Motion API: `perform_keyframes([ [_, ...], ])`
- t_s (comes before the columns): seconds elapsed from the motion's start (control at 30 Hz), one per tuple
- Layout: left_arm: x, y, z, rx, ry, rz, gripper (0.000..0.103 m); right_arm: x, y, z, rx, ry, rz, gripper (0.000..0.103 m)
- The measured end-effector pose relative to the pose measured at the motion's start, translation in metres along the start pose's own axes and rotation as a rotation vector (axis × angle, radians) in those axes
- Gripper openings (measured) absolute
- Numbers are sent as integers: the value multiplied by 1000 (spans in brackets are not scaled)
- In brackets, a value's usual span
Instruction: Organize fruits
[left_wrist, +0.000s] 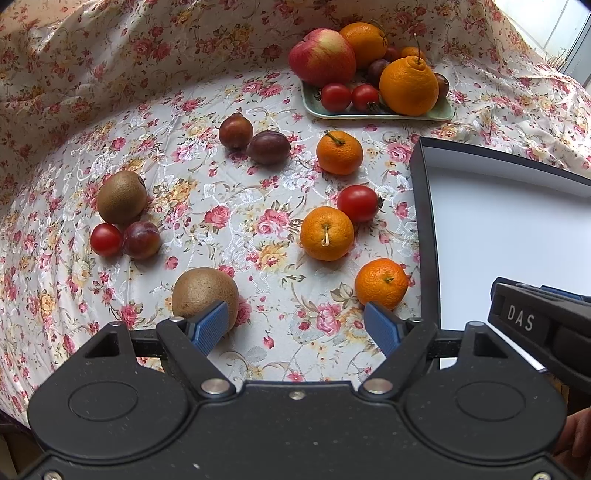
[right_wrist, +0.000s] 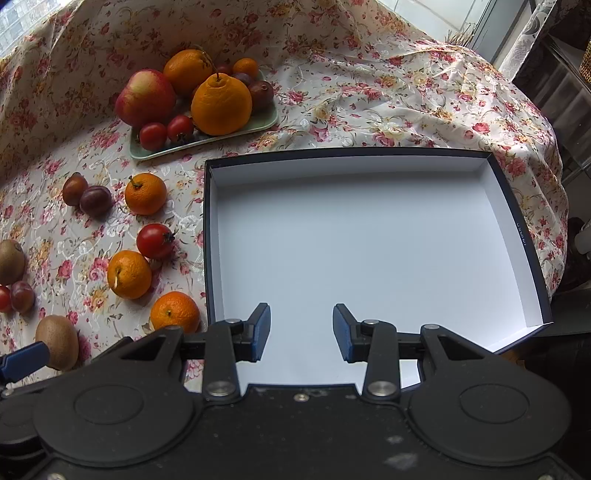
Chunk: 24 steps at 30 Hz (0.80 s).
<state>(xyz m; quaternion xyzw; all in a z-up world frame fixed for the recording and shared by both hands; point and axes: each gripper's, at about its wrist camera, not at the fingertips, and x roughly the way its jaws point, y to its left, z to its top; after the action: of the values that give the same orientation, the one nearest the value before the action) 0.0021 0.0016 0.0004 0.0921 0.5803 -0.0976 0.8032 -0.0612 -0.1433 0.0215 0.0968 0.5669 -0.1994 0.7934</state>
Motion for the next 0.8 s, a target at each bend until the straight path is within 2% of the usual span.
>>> perform_keyframes([
  [0.43,1,12,3,-38,18,-10,81,0,9,0,-7,9,14,40],
  [0.63,1,41,11,-110,17,-13,78,-2,13,5,17,14,41,40],
  [0.67,1,47,12,-126,16,-16,75,-2,13,6,27,15,49,40],
  [0.8,0,78,19,-206,-5,10,73,-3,16,10,63,24,76,40],
])
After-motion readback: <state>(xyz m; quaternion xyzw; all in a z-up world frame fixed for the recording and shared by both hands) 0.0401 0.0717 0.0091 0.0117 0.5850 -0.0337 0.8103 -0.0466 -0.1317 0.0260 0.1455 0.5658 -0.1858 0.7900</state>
